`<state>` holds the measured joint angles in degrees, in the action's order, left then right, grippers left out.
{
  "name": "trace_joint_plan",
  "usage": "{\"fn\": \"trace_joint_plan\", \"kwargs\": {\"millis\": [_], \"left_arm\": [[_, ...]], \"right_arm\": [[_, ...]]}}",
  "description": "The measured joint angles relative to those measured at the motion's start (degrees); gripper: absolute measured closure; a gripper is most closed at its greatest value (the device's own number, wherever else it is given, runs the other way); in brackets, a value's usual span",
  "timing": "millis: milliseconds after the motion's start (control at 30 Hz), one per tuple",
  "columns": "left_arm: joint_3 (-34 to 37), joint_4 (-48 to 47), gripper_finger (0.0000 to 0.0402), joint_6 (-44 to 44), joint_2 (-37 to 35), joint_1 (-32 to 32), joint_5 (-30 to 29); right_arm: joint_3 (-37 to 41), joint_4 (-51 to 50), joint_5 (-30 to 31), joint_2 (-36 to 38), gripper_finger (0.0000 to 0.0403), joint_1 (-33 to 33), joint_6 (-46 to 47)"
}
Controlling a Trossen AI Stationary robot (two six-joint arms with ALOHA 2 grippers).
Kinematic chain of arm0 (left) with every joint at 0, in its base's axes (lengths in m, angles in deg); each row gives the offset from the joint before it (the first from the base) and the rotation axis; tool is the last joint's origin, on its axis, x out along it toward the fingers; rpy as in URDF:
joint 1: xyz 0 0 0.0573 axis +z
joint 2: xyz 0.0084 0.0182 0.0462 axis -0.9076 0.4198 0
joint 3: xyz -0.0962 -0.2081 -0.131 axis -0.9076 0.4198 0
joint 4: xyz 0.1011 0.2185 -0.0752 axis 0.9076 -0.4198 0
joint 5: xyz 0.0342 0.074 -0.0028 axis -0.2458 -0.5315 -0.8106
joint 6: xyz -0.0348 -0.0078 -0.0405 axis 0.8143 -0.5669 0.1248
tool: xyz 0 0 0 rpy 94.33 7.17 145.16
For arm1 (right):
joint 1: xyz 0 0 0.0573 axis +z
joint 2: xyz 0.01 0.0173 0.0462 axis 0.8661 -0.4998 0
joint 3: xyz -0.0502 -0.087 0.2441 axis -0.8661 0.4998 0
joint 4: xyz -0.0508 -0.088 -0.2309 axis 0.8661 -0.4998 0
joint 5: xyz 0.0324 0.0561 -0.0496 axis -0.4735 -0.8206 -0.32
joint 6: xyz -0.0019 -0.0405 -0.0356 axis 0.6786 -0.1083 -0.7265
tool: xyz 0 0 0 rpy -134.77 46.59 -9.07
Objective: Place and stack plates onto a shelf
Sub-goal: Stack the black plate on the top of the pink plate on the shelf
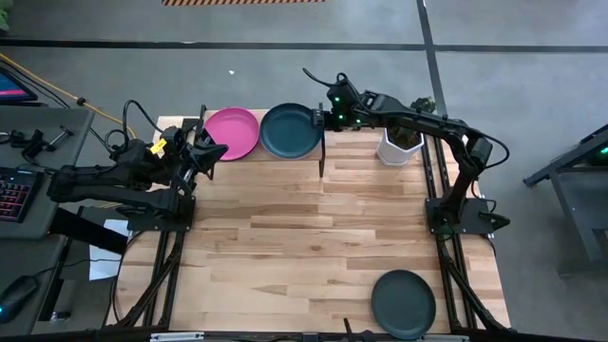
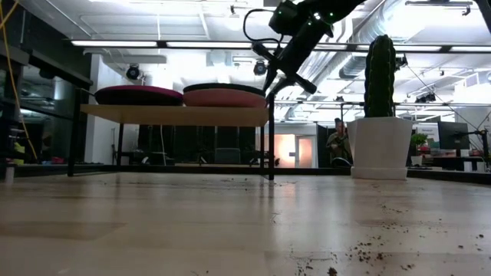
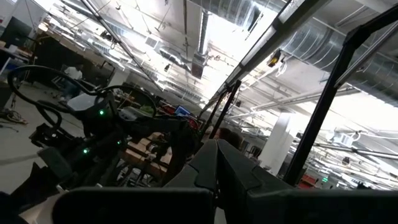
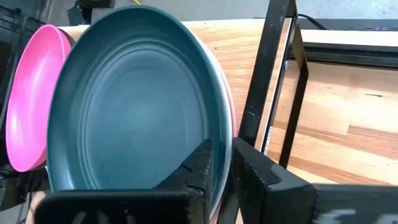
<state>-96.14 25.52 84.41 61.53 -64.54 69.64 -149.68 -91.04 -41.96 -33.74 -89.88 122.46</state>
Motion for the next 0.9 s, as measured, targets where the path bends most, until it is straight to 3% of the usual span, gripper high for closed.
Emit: {"fn": "trace_joint_plan", "kwargs": {"millis": [333, 567, 767, 900], "left_arm": [[0.00, 0.01, 0.0402, 0.00, -0.02, 0.00, 0.00], [0.00, -0.01, 0.0402, 0.02, -0.02, 0.00, -0.01], [0.00, -0.13, 0.0401, 0.00, -0.02, 0.00, -0.02], [0.00, -0.18, 0.0401, 0.00, 0.14, 0.00, -0.02]], "right_arm": [[0.00, -1.43, 0.28, 1.31, 0.0301, -1.35, -5.27], [0.00, -14.73, 0.90, 7.03, 0.0253, -2.72, -16.60], [0.00, -30.89, 9.17, 13.62, 0.0224, 2.80, -23.07], [2.16, -31.57, 12.51, 19.26, 0.0215, 8.73, -24.58]]}}
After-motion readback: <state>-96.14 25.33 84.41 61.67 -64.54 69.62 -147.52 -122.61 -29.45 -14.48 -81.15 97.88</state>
